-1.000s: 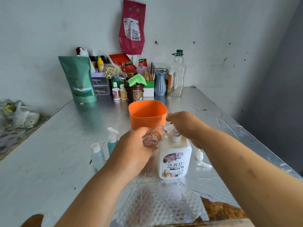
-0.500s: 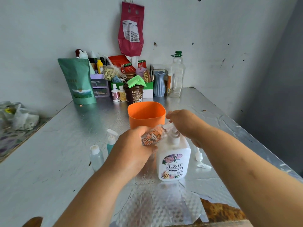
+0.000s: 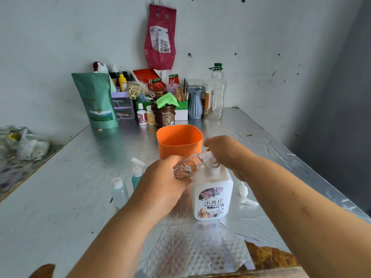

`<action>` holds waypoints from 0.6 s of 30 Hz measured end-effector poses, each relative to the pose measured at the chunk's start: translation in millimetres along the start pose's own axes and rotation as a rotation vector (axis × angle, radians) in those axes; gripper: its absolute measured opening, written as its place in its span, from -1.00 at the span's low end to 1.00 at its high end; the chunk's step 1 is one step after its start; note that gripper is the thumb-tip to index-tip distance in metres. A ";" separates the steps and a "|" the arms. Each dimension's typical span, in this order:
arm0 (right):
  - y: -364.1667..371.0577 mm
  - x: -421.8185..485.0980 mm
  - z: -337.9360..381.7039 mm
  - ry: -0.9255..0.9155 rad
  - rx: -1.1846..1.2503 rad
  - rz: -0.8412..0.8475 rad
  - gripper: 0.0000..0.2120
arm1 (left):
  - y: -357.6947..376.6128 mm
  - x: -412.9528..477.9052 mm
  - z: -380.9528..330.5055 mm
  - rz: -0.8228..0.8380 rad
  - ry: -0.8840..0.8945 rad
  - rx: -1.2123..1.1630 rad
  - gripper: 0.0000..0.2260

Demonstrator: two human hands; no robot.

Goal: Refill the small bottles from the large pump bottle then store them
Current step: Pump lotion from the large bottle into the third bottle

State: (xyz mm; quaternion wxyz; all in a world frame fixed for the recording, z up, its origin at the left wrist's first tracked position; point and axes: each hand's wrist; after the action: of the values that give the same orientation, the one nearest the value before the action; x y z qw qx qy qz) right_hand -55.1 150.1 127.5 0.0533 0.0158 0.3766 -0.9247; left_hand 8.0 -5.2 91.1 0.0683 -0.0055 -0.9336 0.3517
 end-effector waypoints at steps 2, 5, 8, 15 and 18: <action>-3.0 -0.9 2.0 0.005 0.000 -0.012 -0.59 | -0.9 0.1 -2.0 -0.006 0.006 0.001 -0.64; -4.5 -1.7 4.1 0.025 0.004 -0.003 -0.58 | -1.5 0.1 -3.1 -0.007 0.006 0.005 -0.64; -3.9 -1.9 5.4 0.025 -0.008 0.000 -0.59 | -1.7 0.2 -2.7 -0.001 0.010 0.007 -0.65; 1.1 1.4 1.2 0.028 0.040 -0.020 -0.62 | -0.8 -0.4 1.2 0.003 0.019 -0.015 -0.68; 2.7 3.8 -2.3 0.057 0.098 -0.036 -0.67 | 1.2 0.3 3.1 -0.004 0.017 -0.017 -0.66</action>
State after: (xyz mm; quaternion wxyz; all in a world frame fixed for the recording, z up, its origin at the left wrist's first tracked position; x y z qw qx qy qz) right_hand -58.6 149.5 123.7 0.0252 0.0377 0.3327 -0.9419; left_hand 7.3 -6.3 88.0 0.0768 -0.0074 -0.9359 0.3437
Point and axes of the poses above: each hand's wrist, its own x-axis towards the middle knuckle, its own y-axis out of the palm, z = x × y, and after that the axes turned 4 degrees about z, right-handed
